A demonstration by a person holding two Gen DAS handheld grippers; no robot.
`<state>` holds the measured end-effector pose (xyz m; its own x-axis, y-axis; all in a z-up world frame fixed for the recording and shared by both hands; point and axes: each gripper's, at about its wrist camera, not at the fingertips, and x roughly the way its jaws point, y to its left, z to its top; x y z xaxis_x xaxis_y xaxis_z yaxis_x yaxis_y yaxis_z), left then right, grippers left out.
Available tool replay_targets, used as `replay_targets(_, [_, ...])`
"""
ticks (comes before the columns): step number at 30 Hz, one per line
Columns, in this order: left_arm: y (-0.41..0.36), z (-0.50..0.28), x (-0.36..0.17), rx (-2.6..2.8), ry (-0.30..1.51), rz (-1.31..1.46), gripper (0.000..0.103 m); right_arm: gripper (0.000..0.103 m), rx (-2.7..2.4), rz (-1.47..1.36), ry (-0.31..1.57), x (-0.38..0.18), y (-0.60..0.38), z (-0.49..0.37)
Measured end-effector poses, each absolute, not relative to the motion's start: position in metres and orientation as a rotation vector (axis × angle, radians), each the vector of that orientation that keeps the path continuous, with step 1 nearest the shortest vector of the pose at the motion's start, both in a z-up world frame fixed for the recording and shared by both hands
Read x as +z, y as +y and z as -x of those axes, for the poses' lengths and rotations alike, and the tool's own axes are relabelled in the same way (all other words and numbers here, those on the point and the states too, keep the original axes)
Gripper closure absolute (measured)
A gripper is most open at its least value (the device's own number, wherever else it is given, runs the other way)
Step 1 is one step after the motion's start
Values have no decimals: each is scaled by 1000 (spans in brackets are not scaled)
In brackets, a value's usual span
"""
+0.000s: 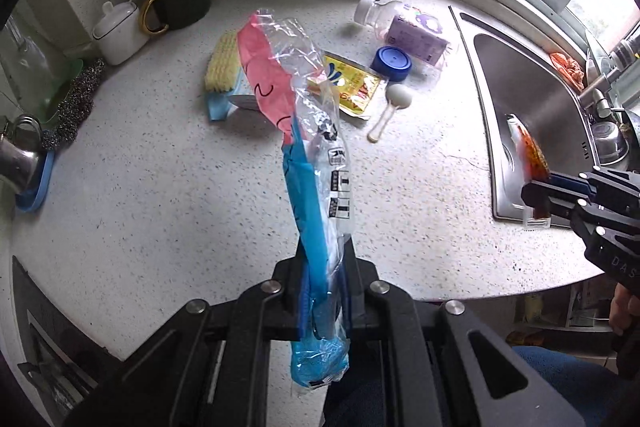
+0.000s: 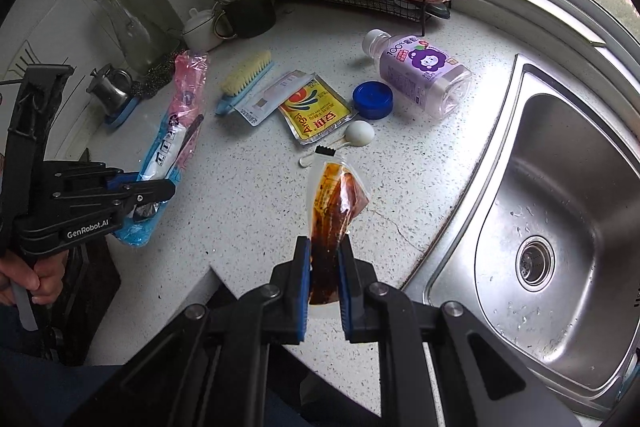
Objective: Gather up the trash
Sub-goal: 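Carry the toothbrush and sauce packet down over the red bucket with both tools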
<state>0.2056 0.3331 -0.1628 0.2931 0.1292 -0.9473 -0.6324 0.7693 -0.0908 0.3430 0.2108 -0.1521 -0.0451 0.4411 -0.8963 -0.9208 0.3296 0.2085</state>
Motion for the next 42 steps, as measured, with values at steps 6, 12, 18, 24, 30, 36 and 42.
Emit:
replay_targets(6, [268, -204, -140, 562, 1137, 479, 92, 92, 1276, 553, 1075, -135, 174, -338])
replay_targets(12, [192, -204, -143, 572, 1109, 513, 92, 92, 1311, 581, 1019, -124, 112, -325])
replay_targets(18, [119, -201, -144, 557, 1113, 490, 92, 92, 1323, 589, 1014, -131, 38, -311])
replay_targets(24, [62, -203, -161, 465, 1182, 474, 92, 92, 1274, 559, 1051, -138, -22, -300])
replay_targets(30, [21, -201, -198, 328, 1294, 458, 92, 92, 1188, 534, 1152, -168, -55, -285])
replay_targets(36, [-4, -204, -247, 223, 1369, 420, 92, 92, 1084, 494, 1252, -215, -74, -277])
replay_targets(42, [-12, -214, -323, 199, 1394, 463, 92, 92, 1020, 474, 1307, -284, -83, -277])
